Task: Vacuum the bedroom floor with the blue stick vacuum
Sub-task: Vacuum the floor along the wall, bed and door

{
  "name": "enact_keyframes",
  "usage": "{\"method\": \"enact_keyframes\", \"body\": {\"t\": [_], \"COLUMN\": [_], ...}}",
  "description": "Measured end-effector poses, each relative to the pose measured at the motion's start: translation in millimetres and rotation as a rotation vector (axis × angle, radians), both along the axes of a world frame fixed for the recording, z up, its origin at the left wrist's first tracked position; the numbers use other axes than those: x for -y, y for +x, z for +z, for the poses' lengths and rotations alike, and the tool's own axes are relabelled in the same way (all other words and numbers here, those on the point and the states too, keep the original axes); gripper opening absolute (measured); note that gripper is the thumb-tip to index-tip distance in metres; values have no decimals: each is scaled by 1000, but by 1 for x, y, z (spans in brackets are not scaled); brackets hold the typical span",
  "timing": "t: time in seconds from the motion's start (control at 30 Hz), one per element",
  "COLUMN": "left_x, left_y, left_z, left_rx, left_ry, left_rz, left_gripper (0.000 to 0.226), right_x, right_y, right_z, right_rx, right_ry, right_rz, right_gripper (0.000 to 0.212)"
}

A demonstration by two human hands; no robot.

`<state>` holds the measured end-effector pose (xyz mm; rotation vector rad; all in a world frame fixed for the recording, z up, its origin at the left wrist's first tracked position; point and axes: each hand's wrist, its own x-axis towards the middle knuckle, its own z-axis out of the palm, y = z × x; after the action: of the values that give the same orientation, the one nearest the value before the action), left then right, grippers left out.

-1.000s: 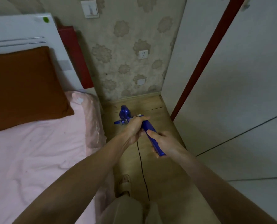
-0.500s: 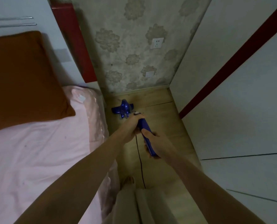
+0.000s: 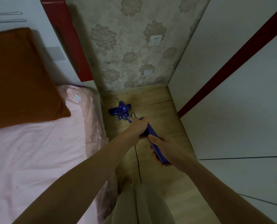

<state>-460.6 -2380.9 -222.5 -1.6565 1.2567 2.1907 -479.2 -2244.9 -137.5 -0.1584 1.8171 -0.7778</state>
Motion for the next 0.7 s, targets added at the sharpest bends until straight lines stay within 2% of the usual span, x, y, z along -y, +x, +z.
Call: {"method": "enact_keyframes", "body": {"t": [0.2,0.43,0.7], "left_x": [28,46,62], "left_y": [-5,6,-3], "left_z": [-6,-1,1], "left_rx": [29,90,59], "left_ry": [-84,-130,-136], "left_rz": [-22,-27,-73], "left_gripper": [56,17,18], "right_x": [33,50,65], "right_y": [1,15,8], "right_z": [-25,-25,-28], "right_rx": [-17,20,-16], "right_ry": [-59,-108,-110], "right_rz": [-6,-74,-44], "right_gripper": [39,37,40]}}
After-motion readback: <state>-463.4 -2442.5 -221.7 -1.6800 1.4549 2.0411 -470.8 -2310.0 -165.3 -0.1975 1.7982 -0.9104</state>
